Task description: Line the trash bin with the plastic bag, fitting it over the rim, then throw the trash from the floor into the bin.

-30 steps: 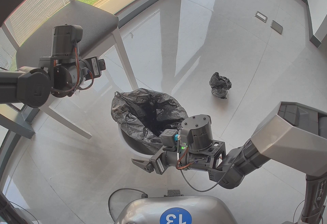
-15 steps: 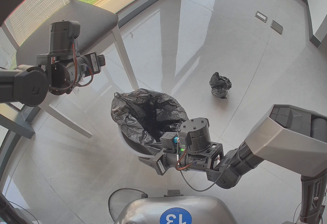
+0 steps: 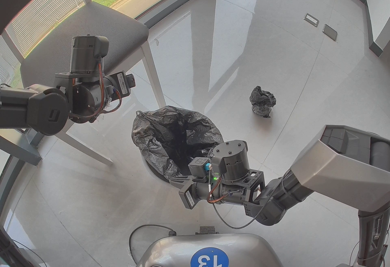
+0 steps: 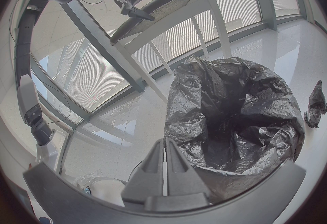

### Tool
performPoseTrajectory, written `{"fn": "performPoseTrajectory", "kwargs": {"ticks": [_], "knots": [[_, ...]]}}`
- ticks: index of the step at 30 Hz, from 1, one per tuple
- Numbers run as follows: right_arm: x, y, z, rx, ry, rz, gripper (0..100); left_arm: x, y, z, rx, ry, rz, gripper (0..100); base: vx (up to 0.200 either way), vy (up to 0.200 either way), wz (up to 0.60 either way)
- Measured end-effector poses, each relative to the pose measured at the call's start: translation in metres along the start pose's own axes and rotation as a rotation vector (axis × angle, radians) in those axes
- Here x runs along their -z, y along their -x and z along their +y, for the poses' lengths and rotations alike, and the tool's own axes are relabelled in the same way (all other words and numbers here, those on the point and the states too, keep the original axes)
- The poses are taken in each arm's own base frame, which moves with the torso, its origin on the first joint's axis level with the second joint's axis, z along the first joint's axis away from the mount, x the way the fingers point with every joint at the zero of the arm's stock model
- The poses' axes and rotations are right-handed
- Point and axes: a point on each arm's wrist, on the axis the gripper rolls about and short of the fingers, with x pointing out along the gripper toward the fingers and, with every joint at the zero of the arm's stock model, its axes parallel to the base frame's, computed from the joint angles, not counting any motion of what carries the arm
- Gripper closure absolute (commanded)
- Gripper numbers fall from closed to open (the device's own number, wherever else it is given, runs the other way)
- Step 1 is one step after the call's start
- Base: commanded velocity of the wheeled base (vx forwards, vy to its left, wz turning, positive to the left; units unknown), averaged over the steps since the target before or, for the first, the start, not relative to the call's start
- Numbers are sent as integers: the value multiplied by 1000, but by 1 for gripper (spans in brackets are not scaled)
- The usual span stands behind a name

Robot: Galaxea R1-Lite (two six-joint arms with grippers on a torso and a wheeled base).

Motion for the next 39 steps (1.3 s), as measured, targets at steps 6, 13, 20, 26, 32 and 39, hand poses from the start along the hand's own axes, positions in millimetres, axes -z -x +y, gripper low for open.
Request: {"fn": "performPoseTrajectory", "kwargs": {"ticks": [6, 13, 20, 26, 32, 39], "knots": [[-2, -3, 13, -29, 10, -4, 100, 9, -4, -4, 3, -5, 23, 0, 0, 0, 0], [-4, -7, 32, -70, 26, -9, 100, 20, -4, -11, 18, -18, 55, 0, 0, 0, 0], [-7, -6, 25, -53, 25, -19, 0, 24, -3, -14, 25, -19, 63, 0, 0, 0, 0], [-14, -3, 14, -28, 47, -45, 0, 25, -2, -17, 35, -12, 63, 0, 0, 0, 0], [-15, -2, 13, -22, 163, -36, 0, 25, -1, -19, 39, -15, 63, 0, 0, 0, 0], [-9, -4, 11, -22, 244, 13, 0, 27, -1, -21, 44, -17, 65, 0, 0, 0, 0]]}}
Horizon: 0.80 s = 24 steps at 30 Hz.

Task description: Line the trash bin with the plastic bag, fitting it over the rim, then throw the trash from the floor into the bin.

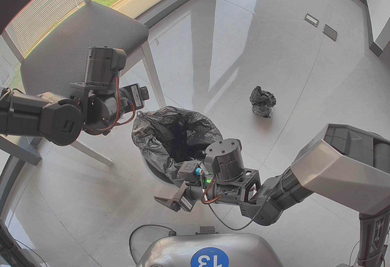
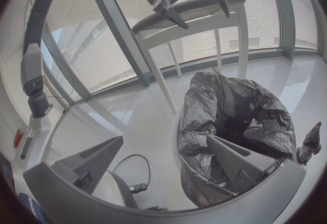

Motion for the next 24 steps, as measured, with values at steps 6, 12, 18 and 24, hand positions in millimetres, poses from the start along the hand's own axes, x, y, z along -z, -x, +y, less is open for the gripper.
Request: {"fn": "performPoseTrajectory", "kwargs": {"ticks": [6, 12, 18, 24], "knots": [[2, -7, -5, 8, 16, 4, 0, 1, 0, -3, 4, -3, 1, 0, 0, 0, 0], [8, -14, -12, 29, 57, 30, 0, 1, 1, -5, 8, -3, -2, 0, 0, 0, 0], [16, -18, -17, 40, 55, 51, 100, 1, 1, -8, 17, -1, -11, 0, 0, 0, 0], [19, -22, -20, 47, 46, 53, 100, 1, 0, -9, 22, 0, -13, 0, 0, 0, 0]]}}
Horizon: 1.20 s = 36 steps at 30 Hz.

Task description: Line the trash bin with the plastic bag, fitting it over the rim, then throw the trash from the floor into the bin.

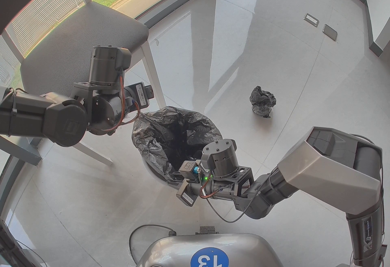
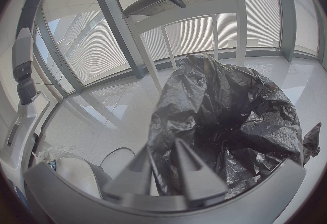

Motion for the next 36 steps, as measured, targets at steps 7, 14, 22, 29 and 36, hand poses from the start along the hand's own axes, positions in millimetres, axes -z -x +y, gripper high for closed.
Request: {"fn": "performPoseTrajectory", "kwargs": {"ticks": [7, 14, 22, 29, 36], "knots": [[0, -2, 3, -5, -4, -5, 100, 0, 0, 0, 3, 0, 0, 0, 0, 0, 0], [-11, -7, 21, -42, -8, -32, 100, 1, 0, 0, 2, -1, 2, 0, 0, 0, 0], [-15, -11, 38, -77, -1, -39, 100, 1, 0, 0, -1, -1, 2, 0, 0, 0, 0], [-14, -13, 47, -96, 1, -34, 0, 1, 1, 1, -1, 1, 1, 0, 0, 0, 0], [-14, -13, 48, -99, -12, -32, 0, 1, 1, 1, -1, 1, 2, 0, 0, 0, 0]]}}
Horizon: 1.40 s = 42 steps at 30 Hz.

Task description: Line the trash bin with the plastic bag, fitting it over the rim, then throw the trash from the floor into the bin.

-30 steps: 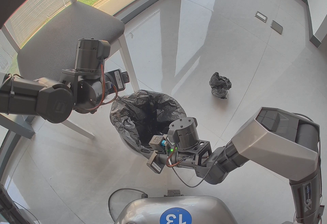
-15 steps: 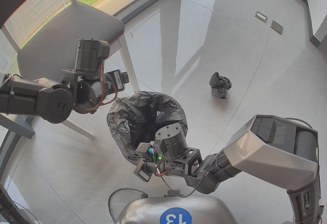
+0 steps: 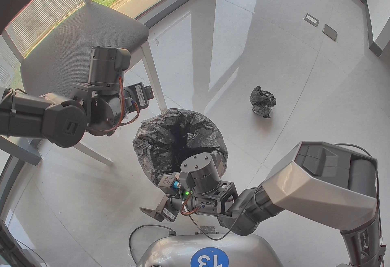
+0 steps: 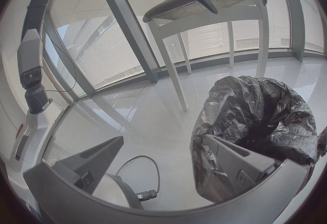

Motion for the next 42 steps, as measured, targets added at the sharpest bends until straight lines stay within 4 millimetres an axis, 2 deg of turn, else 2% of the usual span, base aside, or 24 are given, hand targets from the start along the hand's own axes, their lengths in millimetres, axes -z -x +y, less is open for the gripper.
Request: {"fn": "performPoseTrajectory", "kwargs": {"ticks": [8, 18, 23, 32, 42], "knots": [[-3, 4, -10, 68, -62, 1, 0, 0, 0, 0, -2, 0, 0, 0, 0, 0, 0], [3, 22, -59, 178, -191, -5, 0, 0, 1, 0, -3, 0, 0, 0, 0, 0, 0], [7, 28, -70, 204, -244, 4, 0, 1, 2, -2, 5, -2, 2, 0, 0, 0, 0], [13, 30, -64, 191, -251, 30, 0, 2, 4, -5, 13, -5, 3, 0, 0, 0, 0], [24, 34, -40, 143, -246, 89, 0, 2, 4, -5, 13, 9, 2, 0, 0, 0, 0]]}}
